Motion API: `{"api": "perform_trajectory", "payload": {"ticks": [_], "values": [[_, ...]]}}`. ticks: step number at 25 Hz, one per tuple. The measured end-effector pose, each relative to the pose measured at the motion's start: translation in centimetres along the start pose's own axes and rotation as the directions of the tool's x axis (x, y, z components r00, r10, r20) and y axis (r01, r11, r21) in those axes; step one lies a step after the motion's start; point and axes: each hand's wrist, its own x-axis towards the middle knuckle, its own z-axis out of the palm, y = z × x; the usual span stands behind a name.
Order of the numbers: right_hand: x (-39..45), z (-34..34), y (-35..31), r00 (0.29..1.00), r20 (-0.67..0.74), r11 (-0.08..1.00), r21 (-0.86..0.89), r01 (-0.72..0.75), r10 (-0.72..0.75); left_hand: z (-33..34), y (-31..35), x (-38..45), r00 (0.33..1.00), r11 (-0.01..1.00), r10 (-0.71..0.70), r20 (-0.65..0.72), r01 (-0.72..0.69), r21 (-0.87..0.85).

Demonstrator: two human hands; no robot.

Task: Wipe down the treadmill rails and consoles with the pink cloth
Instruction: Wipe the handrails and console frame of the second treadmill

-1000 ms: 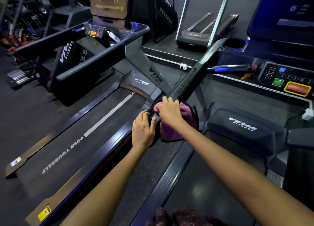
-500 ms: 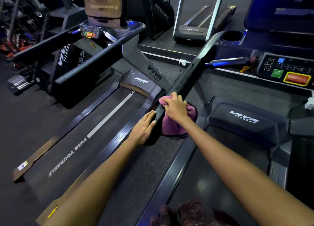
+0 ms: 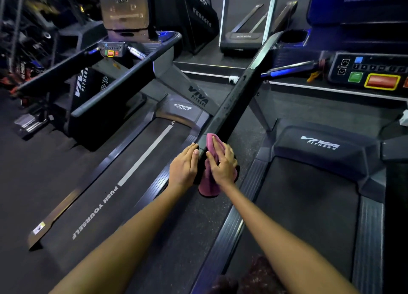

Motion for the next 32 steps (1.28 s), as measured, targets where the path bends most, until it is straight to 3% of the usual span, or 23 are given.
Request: {"api": "perform_trajectory", "payload": {"ticks": [3,7,11,15,16,18,19,21,26,30,32], "values": [[0.2,0.7,-0.2,0.998,-0.054,1.000,0.014,0.006,-0.006,-0.2,-0.2,0.7,1.000,1.000,-0.017,-0.003,0.016,-0.014],[-2.4,2.0,-1.7,0.973,-0.227,0.998,0.057,-0.020,0.033,-0.5,-1.1,2.1,1.000,0.999,0.012,-0.011,-0.013,-0.038],[-6.6,3.2,-0.8,0.983,-0.183,0.996,0.075,0.047,-0.033,-0.1,-1.5,2.3,0.999,0.998,0.018,-0.031,-0.020,-0.062],[-3.5,2.5,-0.4,0.951,-0.104,0.945,0.189,-0.268,0.290,0.0,-1.8,2.2,1.000,0.994,-0.009,0.021,0.012,-0.112],[-3.4,2.4,-1.1,0.948,-0.127,0.949,0.164,-0.269,0.290,0.1,-2.0,2.3,0.999,0.993,0.003,0.050,0.003,-0.121],[-5.2,2.6,-2.2,0.972,-0.186,0.987,0.099,-0.128,0.144,0.2,-2.3,2.6,0.992,0.986,0.034,0.118,-0.014,-0.168],[-6.9,3.1,-2.2,0.981,-0.184,0.996,0.072,-0.053,0.066,0.3,-2.3,2.7,0.987,0.980,0.046,0.156,-0.014,-0.197],[-10.0,3.9,-1.7,0.988,-0.150,0.997,0.071,-0.034,0.044,0.2,-2.4,2.8,0.975,0.974,0.052,0.215,-0.002,-0.229],[-6.0,3.3,0.8,0.932,-0.022,0.928,0.102,-0.359,0.363,0.3,-2.6,3.1,0.963,0.980,0.067,0.261,-0.014,-0.200],[-6.1,3.0,-1.1,0.981,-0.131,0.989,0.049,-0.140,0.145,0.3,-2.6,3.0,0.970,0.982,0.071,0.232,-0.027,-0.186],[-8.9,3.4,-1.4,0.991,-0.092,0.991,0.101,-0.088,0.098,0.3,-2.6,3.0,0.972,0.983,0.070,0.226,-0.029,-0.181]]}}
